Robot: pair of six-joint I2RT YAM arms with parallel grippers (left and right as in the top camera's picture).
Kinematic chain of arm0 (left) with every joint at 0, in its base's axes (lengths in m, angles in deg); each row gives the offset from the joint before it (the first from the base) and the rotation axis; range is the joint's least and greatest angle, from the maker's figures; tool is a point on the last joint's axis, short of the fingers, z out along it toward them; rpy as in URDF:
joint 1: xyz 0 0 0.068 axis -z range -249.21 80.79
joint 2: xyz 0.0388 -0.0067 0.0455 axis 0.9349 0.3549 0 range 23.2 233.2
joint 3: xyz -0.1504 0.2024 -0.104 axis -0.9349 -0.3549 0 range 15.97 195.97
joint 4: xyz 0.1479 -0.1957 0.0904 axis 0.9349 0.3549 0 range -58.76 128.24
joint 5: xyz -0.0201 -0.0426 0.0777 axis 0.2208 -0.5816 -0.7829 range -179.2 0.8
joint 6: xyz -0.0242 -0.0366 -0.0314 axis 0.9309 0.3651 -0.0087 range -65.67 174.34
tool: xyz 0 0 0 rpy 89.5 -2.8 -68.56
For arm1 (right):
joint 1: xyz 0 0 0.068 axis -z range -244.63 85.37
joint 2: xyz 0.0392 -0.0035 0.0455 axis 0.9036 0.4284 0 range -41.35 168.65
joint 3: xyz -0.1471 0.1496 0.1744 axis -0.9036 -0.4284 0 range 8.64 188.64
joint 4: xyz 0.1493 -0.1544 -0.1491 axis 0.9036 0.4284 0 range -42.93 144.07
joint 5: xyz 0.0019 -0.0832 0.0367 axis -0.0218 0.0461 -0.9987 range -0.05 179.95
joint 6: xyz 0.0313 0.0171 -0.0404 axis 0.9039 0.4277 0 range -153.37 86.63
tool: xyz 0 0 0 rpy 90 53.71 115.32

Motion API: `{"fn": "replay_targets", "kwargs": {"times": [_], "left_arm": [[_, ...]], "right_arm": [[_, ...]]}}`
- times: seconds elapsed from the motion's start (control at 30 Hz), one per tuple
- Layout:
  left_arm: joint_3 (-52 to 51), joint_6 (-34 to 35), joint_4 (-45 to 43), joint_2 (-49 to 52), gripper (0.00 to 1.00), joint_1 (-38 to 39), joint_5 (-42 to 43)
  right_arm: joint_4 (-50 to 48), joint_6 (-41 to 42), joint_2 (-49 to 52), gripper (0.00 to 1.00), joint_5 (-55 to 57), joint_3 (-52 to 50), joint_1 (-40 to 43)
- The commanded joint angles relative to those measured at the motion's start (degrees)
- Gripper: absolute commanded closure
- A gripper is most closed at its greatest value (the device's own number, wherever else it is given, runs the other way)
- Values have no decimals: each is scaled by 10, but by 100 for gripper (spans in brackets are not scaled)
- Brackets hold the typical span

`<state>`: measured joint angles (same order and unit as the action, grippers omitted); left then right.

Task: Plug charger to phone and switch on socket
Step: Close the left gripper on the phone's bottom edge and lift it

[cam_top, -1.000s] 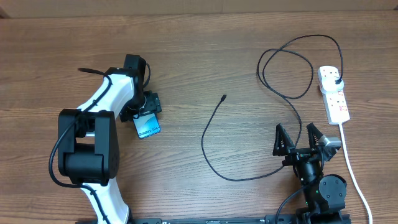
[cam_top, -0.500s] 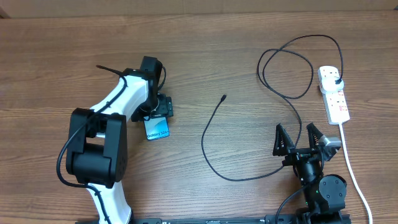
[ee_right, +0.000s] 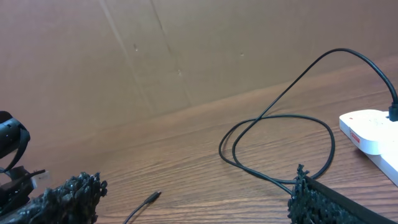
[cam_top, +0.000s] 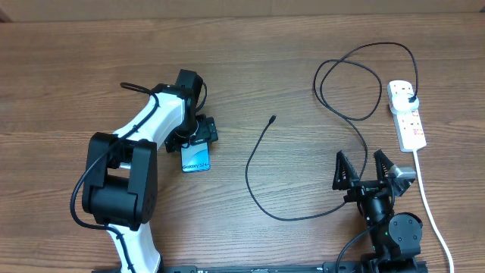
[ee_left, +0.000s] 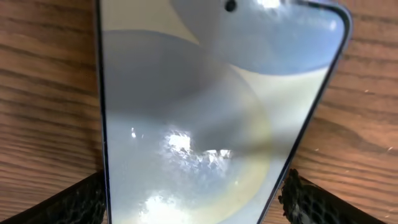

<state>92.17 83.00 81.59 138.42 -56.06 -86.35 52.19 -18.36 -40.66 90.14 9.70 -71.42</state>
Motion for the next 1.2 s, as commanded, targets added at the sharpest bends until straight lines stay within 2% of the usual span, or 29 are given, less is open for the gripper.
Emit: {"fn": "replay_targets", "kwargs": {"times": [0.0, 0.43, 0.73, 0.87, 1.17], "left_arm": [[-25, 17, -18, 26, 8, 6, 70], [-25, -165, -28, 26, 10, 8, 43], [-25, -166, -17, 26, 10, 11, 6], [-25, -139, -14, 26, 9, 12, -21], [-26, -123, -7, 26, 10, 15, -27]], "right_arm": [[-3, 0, -4, 0, -2, -6, 2], [-3, 0, -4, 0, -2, -6, 2], [-3, 0, -4, 0, -2, -6, 2], [-3, 0, -4, 0, -2, -6, 2], [-3, 0, -4, 0, -2, -6, 2]]}}
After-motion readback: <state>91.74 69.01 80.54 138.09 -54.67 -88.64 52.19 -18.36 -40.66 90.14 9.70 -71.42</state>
